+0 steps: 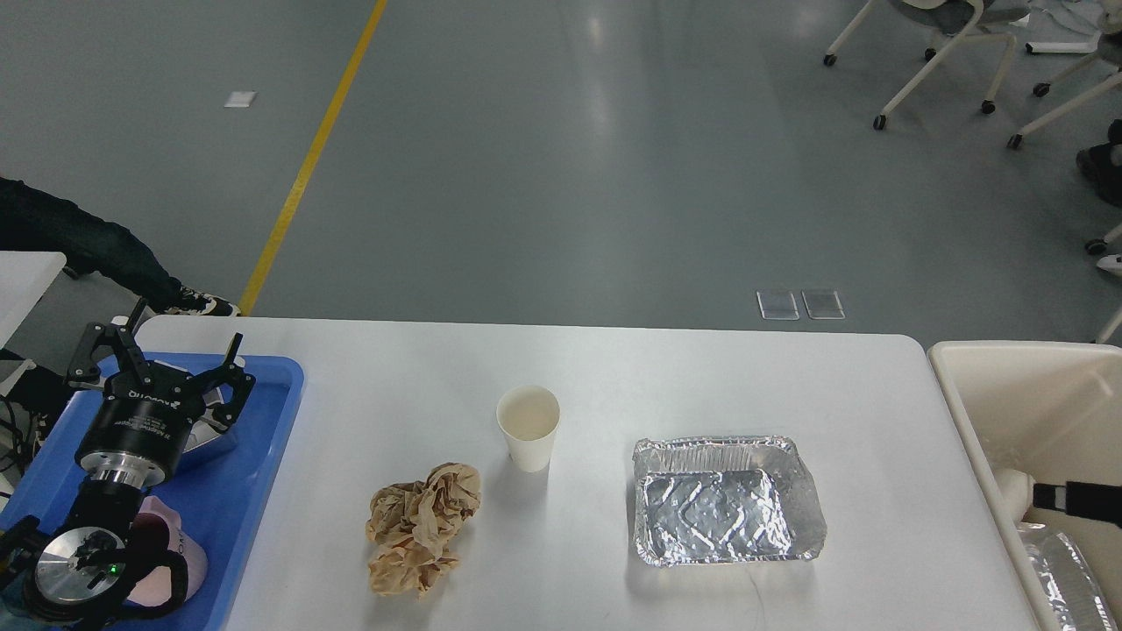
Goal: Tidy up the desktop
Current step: 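Move the right gripper to the near edge of the foil tray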
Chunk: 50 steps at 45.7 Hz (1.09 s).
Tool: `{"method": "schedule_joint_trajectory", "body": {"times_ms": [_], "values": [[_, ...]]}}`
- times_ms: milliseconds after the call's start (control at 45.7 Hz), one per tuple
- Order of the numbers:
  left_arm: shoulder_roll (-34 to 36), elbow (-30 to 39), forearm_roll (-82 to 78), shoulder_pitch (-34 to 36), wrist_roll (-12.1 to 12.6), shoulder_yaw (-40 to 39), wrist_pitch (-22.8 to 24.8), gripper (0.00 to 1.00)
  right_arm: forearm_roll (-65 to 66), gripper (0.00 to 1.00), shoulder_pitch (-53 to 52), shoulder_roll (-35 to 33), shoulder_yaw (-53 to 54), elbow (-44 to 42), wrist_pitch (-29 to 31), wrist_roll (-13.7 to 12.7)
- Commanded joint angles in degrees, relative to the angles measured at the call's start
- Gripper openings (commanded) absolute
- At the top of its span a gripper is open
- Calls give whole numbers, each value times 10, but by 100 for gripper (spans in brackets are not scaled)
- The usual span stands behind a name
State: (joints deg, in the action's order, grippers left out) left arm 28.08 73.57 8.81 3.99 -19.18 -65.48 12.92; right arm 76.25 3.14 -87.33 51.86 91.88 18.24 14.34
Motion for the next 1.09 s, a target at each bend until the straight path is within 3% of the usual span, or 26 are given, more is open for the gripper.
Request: {"method": "schedule_joint_trajectory", "body": {"times_ms": [0,153,285,394,504,723,920,1073], "values": [[-2,0,-3,1,-2,3,4,97,30,100,-1,-32,-59,31,-42,-51],[-4,-8,-10,4,2,4,3,97,31,100,-2,-65,-116,37,-133,-57],[-8,-16,-9,7,3,6,-3,97,31,100,-4,-52,-134,34,-207,-55],[-8,-17,-9,8,4,9,-4,97,31,100,-16,-26,-130,3,-210,-52],[-4,-16,-9,8,5,10,-4,97,30,100,-36,48,-133,-67,-202,-45],[-5,-17,-9,8,8,10,-4,97,95,100,-106,179,-139,-92,-124,-54],[-10,-16,-10,10,63,10,-5,97,122,100,-208,265,-175,-145,-88,-58],[-9,-16,-10,9,73,10,-19,97,122,100,-276,292,-247,-146,-80,-58]]}}
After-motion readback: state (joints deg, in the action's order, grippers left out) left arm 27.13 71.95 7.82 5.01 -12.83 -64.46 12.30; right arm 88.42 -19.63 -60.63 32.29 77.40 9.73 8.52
